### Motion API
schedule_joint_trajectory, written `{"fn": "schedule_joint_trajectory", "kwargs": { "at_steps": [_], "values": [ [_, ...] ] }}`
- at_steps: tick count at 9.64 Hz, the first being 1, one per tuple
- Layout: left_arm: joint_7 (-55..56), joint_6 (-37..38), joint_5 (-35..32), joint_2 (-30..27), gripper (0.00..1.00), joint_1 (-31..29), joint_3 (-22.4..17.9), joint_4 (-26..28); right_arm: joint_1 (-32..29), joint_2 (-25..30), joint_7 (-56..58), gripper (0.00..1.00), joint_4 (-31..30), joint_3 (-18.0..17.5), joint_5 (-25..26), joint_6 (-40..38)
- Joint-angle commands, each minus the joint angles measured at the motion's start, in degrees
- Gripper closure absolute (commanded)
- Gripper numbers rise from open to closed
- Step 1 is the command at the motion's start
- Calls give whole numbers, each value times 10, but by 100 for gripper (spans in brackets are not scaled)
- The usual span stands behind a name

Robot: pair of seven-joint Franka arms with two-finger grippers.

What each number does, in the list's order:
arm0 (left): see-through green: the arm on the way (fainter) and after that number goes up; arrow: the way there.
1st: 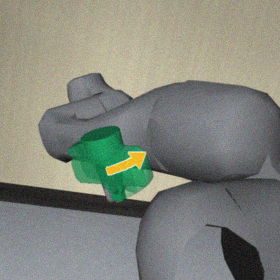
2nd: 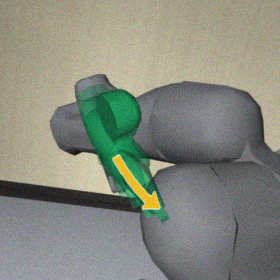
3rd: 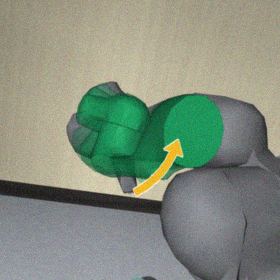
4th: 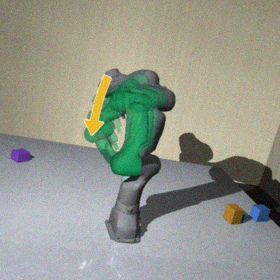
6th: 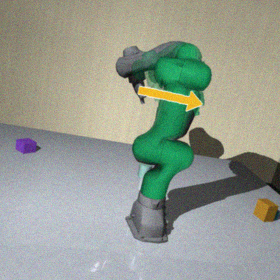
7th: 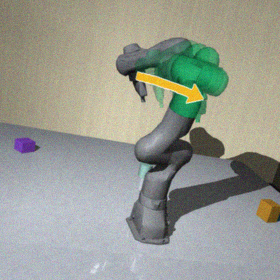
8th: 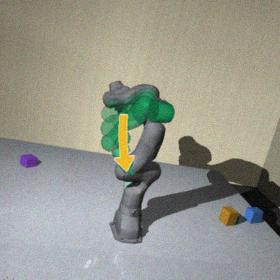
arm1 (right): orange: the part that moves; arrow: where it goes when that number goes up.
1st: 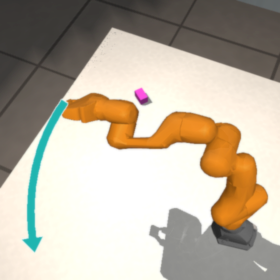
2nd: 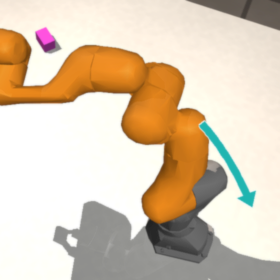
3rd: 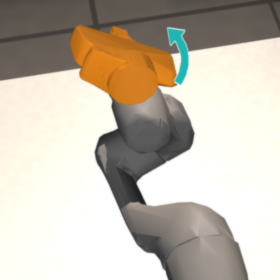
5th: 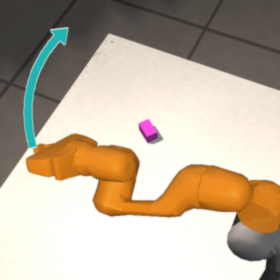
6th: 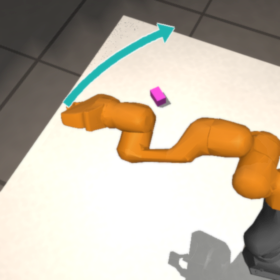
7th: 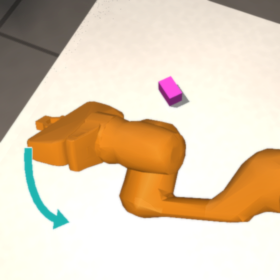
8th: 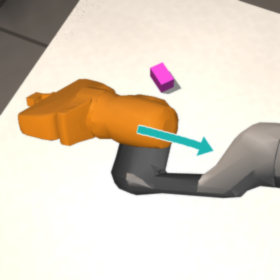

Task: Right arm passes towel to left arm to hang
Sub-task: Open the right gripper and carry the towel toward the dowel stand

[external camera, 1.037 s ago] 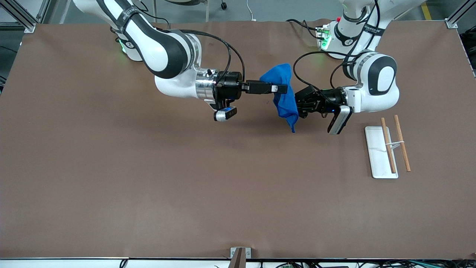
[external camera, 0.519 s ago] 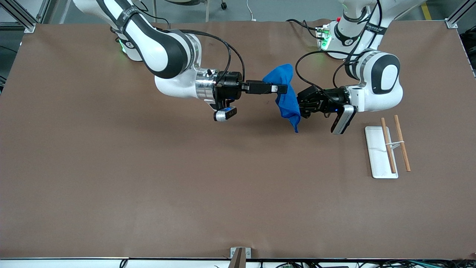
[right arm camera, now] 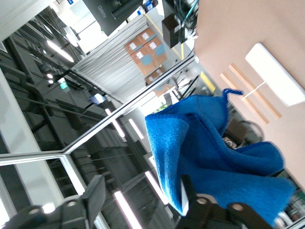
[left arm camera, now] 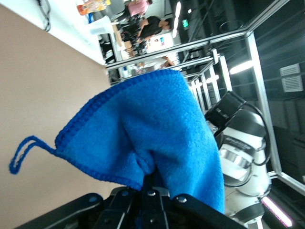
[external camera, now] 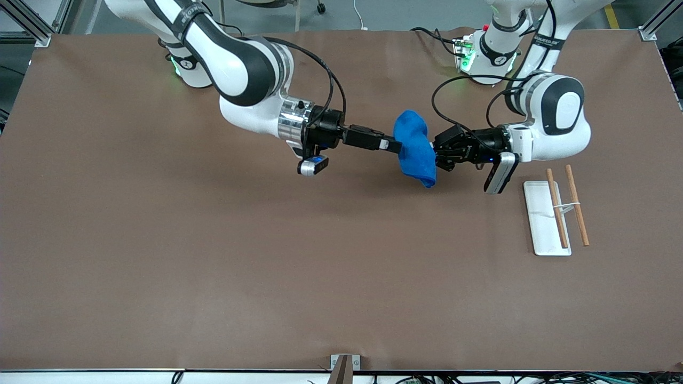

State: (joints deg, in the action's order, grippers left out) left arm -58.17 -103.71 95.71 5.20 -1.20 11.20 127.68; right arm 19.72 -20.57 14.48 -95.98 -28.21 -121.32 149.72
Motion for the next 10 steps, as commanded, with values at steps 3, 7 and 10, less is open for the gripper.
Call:
{"fn": "schedule_joint_trajectory", "kwargs": {
  "at_steps": [3,7,10],
  "values": [
    [65,-14,-235,-4,100,0,-90,-34,-62,73,4,0,-118,-7,136,-1],
    [61,-8,-473,3,100,-3,-214,-128,-143,79,3,0,-194,2,412,-6],
    [-4,-4,-650,62,100,-9,-263,-250,-147,89,4,0,-243,96,626,-7]
  ]
}}
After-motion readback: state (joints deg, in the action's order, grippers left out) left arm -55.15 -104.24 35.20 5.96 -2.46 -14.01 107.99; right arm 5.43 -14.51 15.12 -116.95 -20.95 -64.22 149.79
